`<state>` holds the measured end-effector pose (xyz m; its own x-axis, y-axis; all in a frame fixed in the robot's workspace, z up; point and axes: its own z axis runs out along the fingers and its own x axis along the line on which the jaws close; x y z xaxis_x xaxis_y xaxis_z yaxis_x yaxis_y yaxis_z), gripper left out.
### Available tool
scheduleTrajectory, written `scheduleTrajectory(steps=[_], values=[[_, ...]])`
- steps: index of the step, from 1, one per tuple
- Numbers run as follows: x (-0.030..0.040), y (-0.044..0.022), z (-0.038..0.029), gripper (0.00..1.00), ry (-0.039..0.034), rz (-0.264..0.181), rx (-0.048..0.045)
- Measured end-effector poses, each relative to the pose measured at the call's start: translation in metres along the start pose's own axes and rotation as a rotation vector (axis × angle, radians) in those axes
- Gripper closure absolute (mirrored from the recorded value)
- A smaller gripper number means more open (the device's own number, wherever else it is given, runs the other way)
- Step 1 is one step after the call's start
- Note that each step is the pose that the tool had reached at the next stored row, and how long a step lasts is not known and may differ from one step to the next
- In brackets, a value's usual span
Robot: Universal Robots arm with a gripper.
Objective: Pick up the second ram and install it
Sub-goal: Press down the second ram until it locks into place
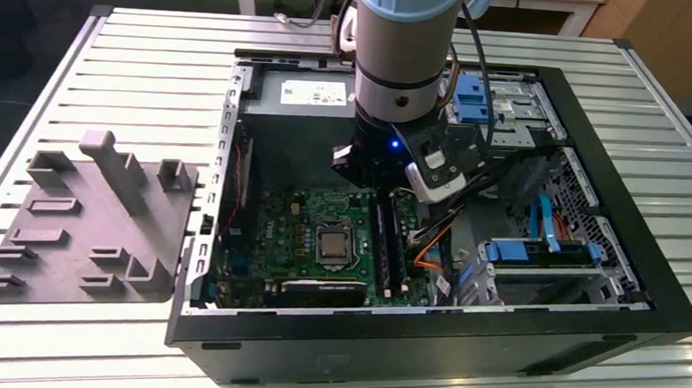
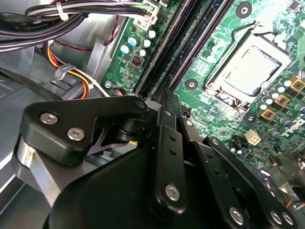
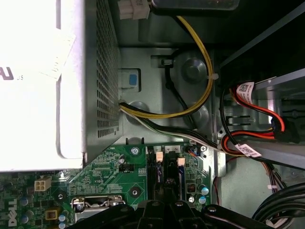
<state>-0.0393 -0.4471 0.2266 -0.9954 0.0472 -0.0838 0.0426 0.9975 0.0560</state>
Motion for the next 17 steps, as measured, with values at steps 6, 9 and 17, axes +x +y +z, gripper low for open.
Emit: scheduleTrajectory(steps=[6,9,17], values=[[0.0001,-0.0001,0.0015,0.89,0.0,0.0,-0.0003],[0.0002,-0.0001,0.0021,0.89,0.0,0.0,-0.0007],[0.0003,-0.0002,0.0029,0.89,0.0,0.0,-0.0007]])
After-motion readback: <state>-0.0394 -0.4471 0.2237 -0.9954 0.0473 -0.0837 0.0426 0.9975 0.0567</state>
